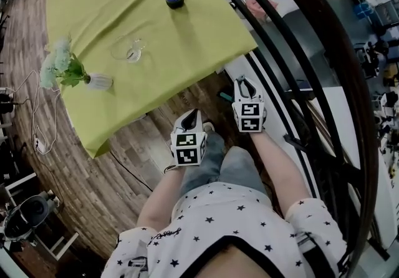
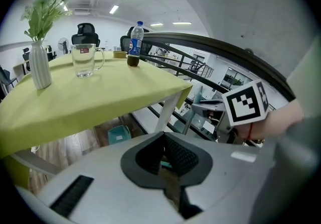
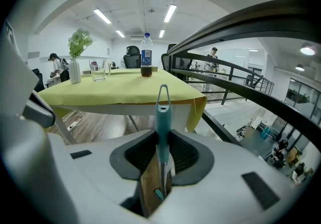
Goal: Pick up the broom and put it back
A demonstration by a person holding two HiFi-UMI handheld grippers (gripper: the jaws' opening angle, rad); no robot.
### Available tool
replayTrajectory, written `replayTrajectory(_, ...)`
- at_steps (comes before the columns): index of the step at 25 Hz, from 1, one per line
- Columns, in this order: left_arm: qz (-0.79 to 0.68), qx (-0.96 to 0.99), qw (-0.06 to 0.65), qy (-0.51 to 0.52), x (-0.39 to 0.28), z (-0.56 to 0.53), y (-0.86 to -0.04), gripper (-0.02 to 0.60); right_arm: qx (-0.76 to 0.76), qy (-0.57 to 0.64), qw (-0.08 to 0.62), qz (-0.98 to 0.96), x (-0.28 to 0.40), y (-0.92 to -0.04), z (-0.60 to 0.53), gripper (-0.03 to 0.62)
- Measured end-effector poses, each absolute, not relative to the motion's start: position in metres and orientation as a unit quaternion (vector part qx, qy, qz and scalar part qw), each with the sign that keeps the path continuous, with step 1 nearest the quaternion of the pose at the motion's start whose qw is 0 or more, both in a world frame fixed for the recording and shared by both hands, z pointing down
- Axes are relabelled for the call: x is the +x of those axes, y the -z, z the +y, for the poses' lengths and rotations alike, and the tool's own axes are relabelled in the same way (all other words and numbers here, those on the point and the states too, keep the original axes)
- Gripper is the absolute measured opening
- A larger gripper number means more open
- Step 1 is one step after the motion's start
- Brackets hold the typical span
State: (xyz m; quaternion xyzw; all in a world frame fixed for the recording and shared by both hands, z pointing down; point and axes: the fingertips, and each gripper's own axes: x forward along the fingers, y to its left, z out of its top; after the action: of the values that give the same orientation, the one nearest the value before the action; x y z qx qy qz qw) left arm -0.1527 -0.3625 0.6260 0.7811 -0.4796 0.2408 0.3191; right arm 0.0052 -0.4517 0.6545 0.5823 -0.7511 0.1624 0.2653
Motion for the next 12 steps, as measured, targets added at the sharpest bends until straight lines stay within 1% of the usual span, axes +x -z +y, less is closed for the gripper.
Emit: replayTrajectory(12,-0.482,0.773,0.331,-0.247,-0.158,-0.361,-0.644,0.011,0.583,-0.157,0.259,-0.754,-0.002,-0.672,-0.483,0.078)
